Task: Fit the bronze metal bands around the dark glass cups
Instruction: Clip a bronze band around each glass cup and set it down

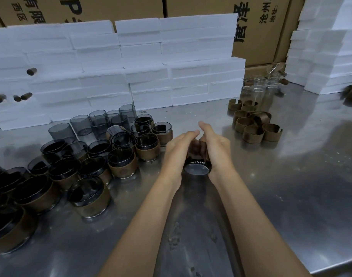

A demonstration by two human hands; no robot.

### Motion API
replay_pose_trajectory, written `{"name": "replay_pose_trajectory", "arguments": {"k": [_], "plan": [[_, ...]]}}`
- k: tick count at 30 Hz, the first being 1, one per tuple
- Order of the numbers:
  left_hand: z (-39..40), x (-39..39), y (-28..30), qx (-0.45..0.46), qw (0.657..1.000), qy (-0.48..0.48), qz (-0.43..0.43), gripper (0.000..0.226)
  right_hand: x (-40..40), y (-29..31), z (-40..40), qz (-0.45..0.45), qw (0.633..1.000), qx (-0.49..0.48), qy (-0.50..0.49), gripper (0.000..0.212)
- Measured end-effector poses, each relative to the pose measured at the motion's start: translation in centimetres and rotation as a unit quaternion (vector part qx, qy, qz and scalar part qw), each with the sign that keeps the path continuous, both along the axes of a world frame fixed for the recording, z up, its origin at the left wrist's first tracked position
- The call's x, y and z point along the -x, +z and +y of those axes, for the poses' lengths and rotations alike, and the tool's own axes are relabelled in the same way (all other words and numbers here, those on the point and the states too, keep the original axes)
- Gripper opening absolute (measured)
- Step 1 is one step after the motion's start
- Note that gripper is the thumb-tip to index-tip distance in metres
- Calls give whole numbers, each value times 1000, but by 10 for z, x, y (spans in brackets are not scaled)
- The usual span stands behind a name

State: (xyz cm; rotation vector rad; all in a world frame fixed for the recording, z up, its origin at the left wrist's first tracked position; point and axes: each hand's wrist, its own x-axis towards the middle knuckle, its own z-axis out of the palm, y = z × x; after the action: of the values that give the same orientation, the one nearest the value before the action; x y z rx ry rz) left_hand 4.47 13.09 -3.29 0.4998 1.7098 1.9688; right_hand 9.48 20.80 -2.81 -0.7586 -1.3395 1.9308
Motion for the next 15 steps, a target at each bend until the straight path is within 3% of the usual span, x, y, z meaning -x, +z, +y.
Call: {"name": "replay_pose_trajectory", "arguments": {"k": [1, 5, 7, 9, 11, 15], "plan": [[-1, 1, 0, -3, 1000, -4, 16, 24, 0, 0, 2, 6, 1000, 1, -19, 63], [-7, 0, 1, 90, 990, -93, 53, 72, -3, 2, 11, 36, 994, -19, -102, 70], [-7, 0, -1, 89, 991, -91, 44, 80, -4, 2, 13, 33, 993, -12, -111, 70], [-7, 4, -1, 26, 997, -70, -11, 77, -5, 3, 12, 36, 995, 11, -94, 64], [-8, 5, 1, -57, 994, -66, -72, 57, -5, 2, 10, 58, 997, 22, -52, 45], [-9, 9, 6, -186, 961, -46, -201, 37, -9, -1, 5, 99, 990, 47, 88, 26]]}}
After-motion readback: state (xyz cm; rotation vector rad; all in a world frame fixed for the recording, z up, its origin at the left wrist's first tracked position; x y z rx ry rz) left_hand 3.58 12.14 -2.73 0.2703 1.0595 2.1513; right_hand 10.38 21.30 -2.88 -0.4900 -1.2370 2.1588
